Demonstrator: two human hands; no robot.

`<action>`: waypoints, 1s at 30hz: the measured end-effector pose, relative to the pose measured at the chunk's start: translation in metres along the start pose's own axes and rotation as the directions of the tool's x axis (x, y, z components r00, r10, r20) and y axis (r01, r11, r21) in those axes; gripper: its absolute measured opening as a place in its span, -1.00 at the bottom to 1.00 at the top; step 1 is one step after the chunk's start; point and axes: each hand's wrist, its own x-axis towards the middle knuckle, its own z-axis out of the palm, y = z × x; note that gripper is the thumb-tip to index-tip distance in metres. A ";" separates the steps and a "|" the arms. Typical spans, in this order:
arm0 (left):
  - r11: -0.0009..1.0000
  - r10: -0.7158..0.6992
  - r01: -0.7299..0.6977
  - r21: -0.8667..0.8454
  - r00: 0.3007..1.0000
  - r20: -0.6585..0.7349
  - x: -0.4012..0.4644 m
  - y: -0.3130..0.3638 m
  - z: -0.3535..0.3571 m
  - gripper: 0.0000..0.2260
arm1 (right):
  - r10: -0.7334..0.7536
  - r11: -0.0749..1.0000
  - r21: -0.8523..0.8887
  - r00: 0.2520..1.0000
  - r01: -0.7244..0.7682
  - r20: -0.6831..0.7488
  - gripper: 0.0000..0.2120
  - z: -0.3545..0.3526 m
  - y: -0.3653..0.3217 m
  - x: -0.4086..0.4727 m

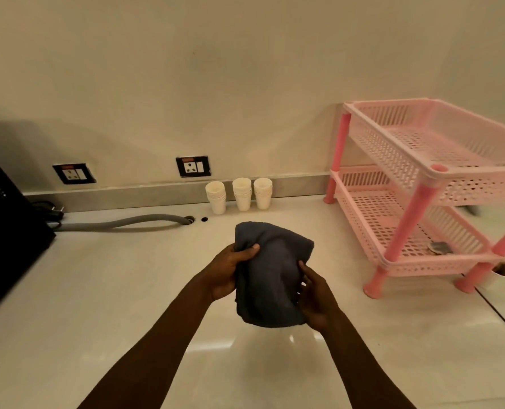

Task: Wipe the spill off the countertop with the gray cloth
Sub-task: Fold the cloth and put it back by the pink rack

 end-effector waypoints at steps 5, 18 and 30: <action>0.969 0.051 -0.018 0.246 0.990 -0.129 0.018 -0.004 -0.026 -0.63 | -0.366 0.906 -0.285 0.917 0.313 -0.158 -0.88 0.010 -0.004 0.010; 0.739 0.303 -0.082 0.668 0.927 -0.222 0.099 -0.004 -0.024 -0.46 | -0.707 0.486 -0.808 0.693 0.333 -0.140 -0.77 0.014 -0.065 0.047; 0.595 0.462 -0.074 0.800 0.846 -0.266 0.256 0.019 0.023 -0.58 | -0.885 0.100 -0.993 0.462 0.059 -0.062 -0.79 -0.027 -0.159 0.197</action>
